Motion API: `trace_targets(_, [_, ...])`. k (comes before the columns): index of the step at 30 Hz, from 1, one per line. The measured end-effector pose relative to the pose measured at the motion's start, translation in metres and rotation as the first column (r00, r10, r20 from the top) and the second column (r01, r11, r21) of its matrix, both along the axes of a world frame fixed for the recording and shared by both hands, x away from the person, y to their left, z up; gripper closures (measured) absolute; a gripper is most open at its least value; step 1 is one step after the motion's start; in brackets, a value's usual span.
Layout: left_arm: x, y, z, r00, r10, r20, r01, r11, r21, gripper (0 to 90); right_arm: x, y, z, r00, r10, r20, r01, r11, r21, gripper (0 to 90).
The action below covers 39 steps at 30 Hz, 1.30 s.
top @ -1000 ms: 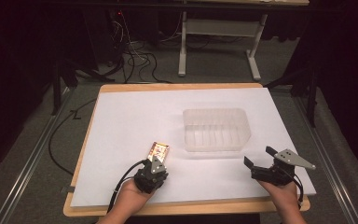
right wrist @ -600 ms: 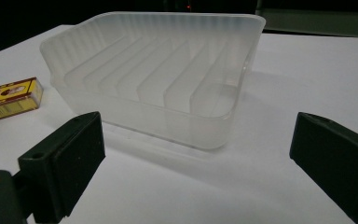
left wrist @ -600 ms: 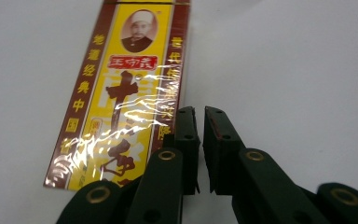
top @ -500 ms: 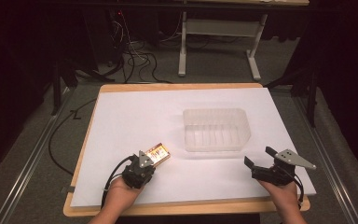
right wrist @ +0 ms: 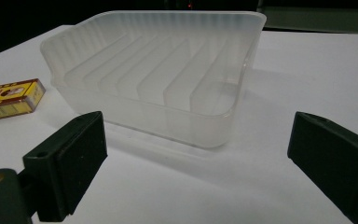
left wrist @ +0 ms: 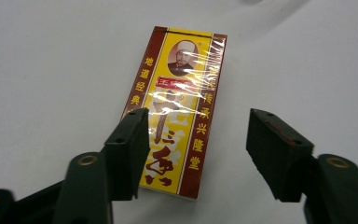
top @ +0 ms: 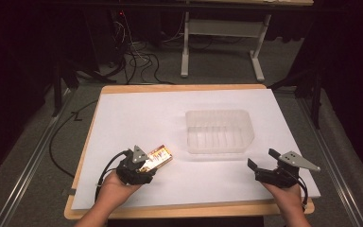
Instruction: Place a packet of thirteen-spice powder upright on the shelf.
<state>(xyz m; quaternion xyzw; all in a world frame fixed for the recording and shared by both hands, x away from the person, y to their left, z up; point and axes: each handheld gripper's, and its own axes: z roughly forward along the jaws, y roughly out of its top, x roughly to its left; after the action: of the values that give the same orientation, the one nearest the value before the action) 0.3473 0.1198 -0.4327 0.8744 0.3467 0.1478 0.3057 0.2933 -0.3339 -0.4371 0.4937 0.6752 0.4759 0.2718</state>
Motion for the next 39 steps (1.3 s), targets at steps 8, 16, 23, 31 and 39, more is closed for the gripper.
trace_targets(8, [0.015, -0.003, 0.000, 0.9973, -0.034, -0.065, 0.038, 0.9967, 0.071, 18.6, 0.000, 0.000, 0.000, 1.0000, 0.002, -0.001, -0.002, 1.000, 0.002, 5.0])
trace_targets(16, [0.032, -0.005, 0.002, 0.9875, -0.073, -0.140, 0.088, 0.9906, 0.105, 15.2, 0.001, 0.000, -0.001, 0.9999, 0.006, -0.010, -0.006, 1.000, 0.002, 5.1])
trace_targets(23, [0.043, -0.012, 0.002, 0.9795, -0.078, -0.186, 0.105, 0.9844, 0.141, 13.9, 0.001, 0.001, -0.001, 0.9999, 0.011, -0.010, -0.011, 1.000, 0.004, 5.2])
trace_targets(31, [0.054, -0.017, -0.003, 0.9684, -0.085, -0.234, 0.134, 0.9698, 0.204, 10.4, 0.001, 0.001, -0.001, 0.9999, 0.011, -0.013, -0.011, 1.000, 0.001, 5.3])
trace_targets(39, [0.058, -0.023, -0.013, 0.9540, -0.079, -0.289, 0.148, 0.9633, 0.224, 11.1, 0.000, 0.001, -0.001, 0.9999, 0.015, -0.008, -0.015, 1.000, 0.002, 5.4])
